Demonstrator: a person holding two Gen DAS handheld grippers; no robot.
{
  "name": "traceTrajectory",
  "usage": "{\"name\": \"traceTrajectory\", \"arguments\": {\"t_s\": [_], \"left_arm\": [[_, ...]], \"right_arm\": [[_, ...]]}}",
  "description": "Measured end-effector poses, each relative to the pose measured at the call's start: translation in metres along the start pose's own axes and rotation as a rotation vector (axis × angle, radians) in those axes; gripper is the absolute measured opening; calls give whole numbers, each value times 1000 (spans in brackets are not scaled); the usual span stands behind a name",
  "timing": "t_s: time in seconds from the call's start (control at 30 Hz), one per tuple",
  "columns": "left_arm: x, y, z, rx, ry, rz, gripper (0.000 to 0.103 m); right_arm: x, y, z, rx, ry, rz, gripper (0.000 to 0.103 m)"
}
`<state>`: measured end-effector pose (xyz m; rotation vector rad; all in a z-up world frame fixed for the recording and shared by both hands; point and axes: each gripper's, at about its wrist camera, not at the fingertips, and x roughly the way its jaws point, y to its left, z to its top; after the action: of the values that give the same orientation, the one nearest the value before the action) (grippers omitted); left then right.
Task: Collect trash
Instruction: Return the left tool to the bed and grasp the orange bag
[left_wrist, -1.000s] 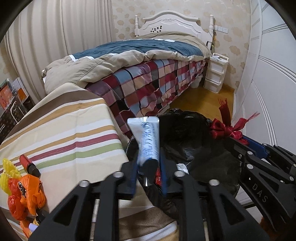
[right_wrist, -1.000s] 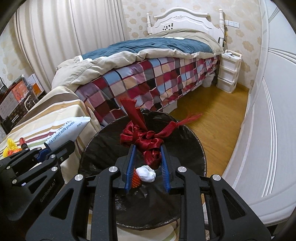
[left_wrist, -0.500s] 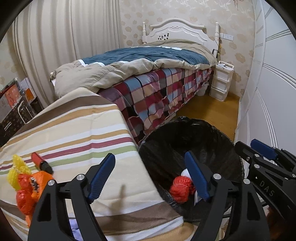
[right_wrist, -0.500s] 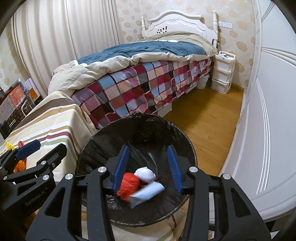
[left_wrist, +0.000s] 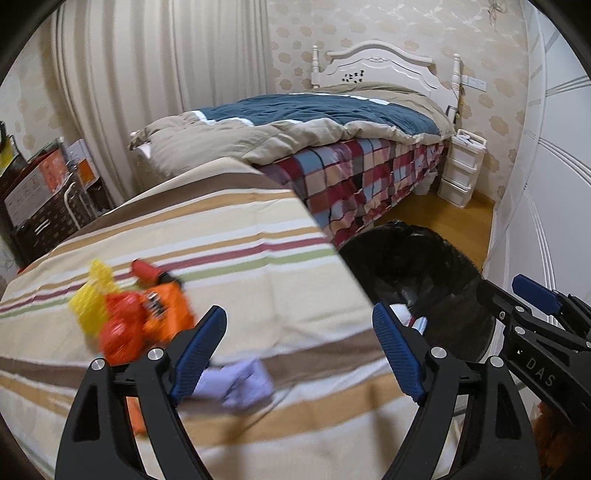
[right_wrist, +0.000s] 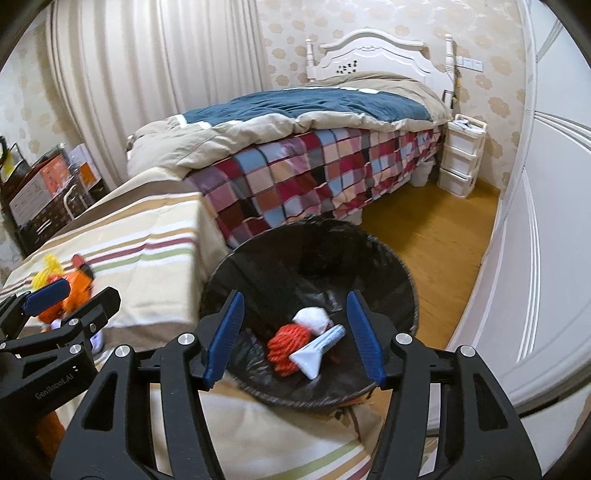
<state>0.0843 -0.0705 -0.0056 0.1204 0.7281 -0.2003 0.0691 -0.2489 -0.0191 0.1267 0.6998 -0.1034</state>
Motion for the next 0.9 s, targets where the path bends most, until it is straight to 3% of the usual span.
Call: {"name": "traceTrajectory", "arguments": {"t_s": [0.4,0.67,0.9], "left_arm": [[-40,70,-51,-97,29,96,81],[-39,115,-72,-190,83,152,81],[-25,132,-75,-233,137,161,81]], "right_arm": [[-24,63,-32,-83,34,107,57],[-26,101,-50,-154,71,157,57],[-22,120,-55,-193,90,179,57]]}}
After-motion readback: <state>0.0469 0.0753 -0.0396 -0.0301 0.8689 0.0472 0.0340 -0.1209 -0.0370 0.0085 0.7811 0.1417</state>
